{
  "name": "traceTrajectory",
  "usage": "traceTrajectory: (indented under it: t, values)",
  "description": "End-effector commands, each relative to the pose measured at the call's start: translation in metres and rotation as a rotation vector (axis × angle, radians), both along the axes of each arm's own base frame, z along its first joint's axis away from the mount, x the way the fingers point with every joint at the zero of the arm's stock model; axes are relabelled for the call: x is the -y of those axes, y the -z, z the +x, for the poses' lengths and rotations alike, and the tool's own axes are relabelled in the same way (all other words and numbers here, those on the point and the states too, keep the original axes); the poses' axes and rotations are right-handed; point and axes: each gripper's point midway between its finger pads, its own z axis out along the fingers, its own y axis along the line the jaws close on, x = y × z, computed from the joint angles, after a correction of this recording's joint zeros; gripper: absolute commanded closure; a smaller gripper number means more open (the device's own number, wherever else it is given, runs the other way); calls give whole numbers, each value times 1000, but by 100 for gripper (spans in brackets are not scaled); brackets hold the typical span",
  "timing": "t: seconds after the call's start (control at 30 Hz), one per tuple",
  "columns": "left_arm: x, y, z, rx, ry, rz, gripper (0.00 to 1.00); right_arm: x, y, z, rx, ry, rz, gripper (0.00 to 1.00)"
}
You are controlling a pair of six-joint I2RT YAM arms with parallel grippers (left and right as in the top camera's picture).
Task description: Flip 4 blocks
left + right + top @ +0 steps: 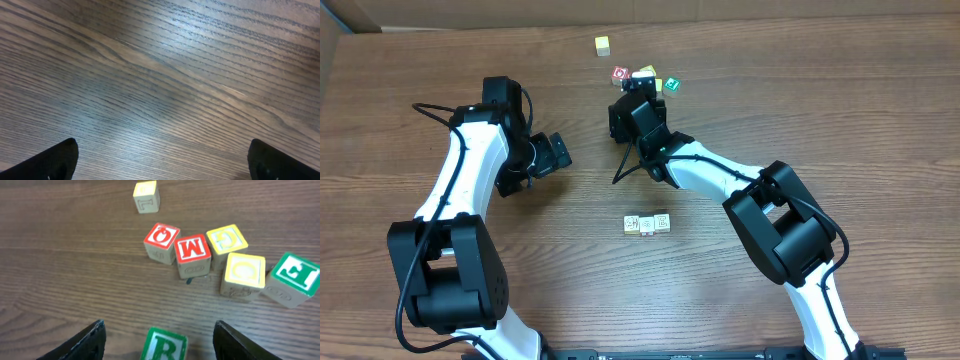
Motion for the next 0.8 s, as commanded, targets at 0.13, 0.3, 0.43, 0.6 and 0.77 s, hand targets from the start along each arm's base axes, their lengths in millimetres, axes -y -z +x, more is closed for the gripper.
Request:
traceTrajectory:
  t: [0.13,0.3,0.43,0.6,0.77]
  values:
    - [1,-12,5,41,14,2,0,-1,16,1,-20,-11,-21,32]
    - [1,-12,5,41,14,2,0,-1,18,0,-25,-14,-21,40]
    - [1,-12,5,41,14,2,0,0,24,-3,-45,-17,-34,43]
    - [1,-12,5,41,14,2,0,-3,27,-6,-62,-41,-25,44]
    - [1,-12,5,41,14,2,0,-6,17,-5,-47,-48,-9,72]
